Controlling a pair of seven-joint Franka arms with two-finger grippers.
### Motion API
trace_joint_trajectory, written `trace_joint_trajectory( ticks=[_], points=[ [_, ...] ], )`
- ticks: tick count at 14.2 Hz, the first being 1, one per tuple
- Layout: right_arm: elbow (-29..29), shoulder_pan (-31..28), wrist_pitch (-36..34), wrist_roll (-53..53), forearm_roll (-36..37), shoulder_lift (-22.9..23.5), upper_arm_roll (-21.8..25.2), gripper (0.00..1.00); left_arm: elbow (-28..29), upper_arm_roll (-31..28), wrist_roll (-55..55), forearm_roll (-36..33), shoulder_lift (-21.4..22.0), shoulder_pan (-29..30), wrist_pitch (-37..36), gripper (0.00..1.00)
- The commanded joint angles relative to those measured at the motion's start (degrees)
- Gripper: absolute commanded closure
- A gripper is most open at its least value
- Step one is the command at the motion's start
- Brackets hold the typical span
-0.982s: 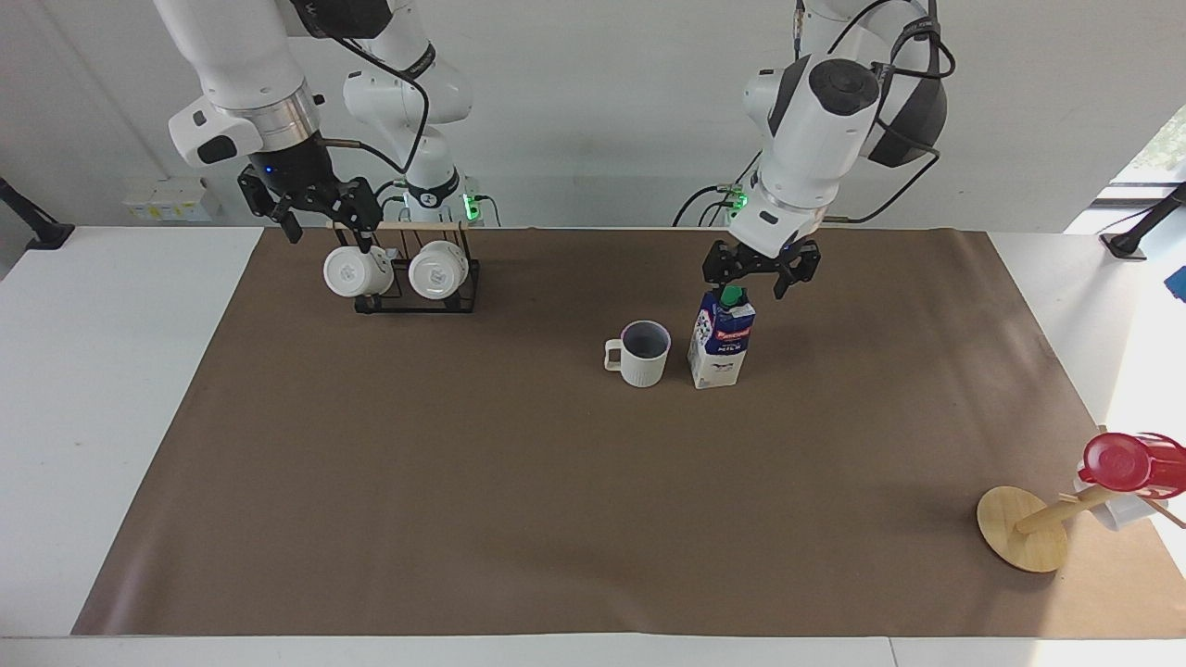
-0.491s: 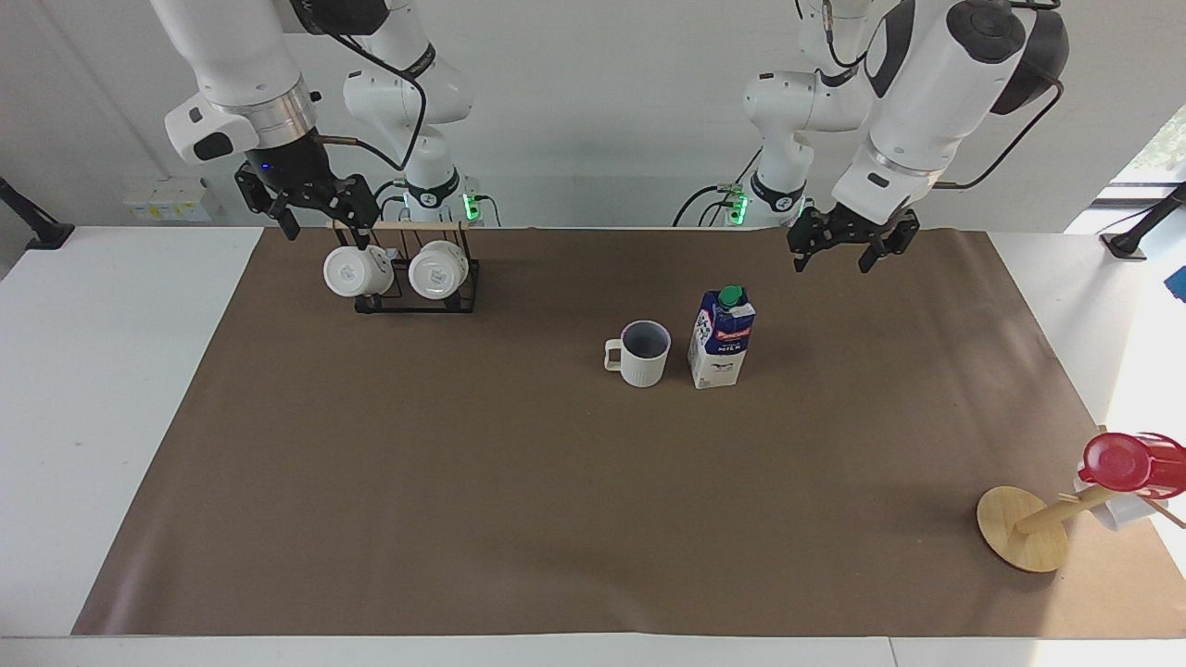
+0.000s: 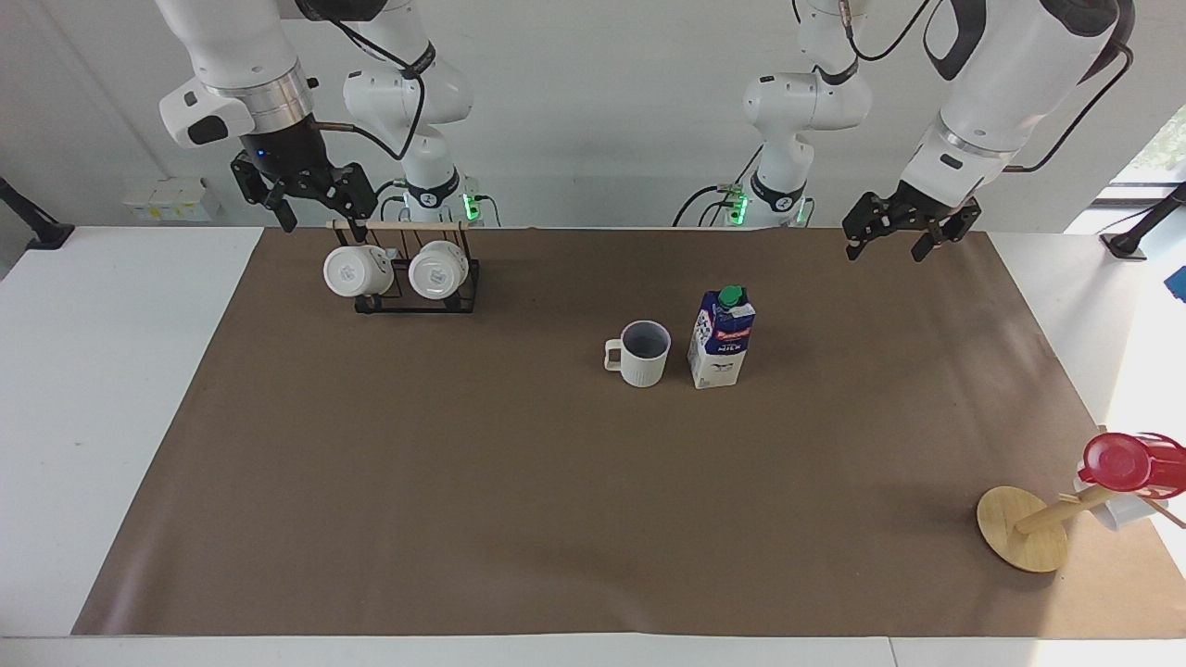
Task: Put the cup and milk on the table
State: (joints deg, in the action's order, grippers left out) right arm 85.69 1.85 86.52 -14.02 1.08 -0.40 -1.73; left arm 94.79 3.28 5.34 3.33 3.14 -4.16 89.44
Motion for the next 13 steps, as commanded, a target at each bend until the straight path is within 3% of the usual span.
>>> trace_joint_trajectory(
  ticks=[1,5,13],
  points=[
    [0.0,-0.9,-0.6,1.0,-1.3,-0.5,-0.2,0.0,-0.7,0.1,-0.3,-1.0,0.6,1.0,-2.4,0.0],
    [0.0,-0.9,-0.6,0.9,-1.3,-0.5,-0.2,0.0,-0.7,0.2,-0.2,-4.0,1.4,1.2,-2.8,0.0],
    [0.0,-0.9,-0.6,0.9,-1.3,-0.5,-0.2,0.0,-0.7,0.1,-0.2,-3.4,2.0,1.2,-2.0,0.0]
  ],
)
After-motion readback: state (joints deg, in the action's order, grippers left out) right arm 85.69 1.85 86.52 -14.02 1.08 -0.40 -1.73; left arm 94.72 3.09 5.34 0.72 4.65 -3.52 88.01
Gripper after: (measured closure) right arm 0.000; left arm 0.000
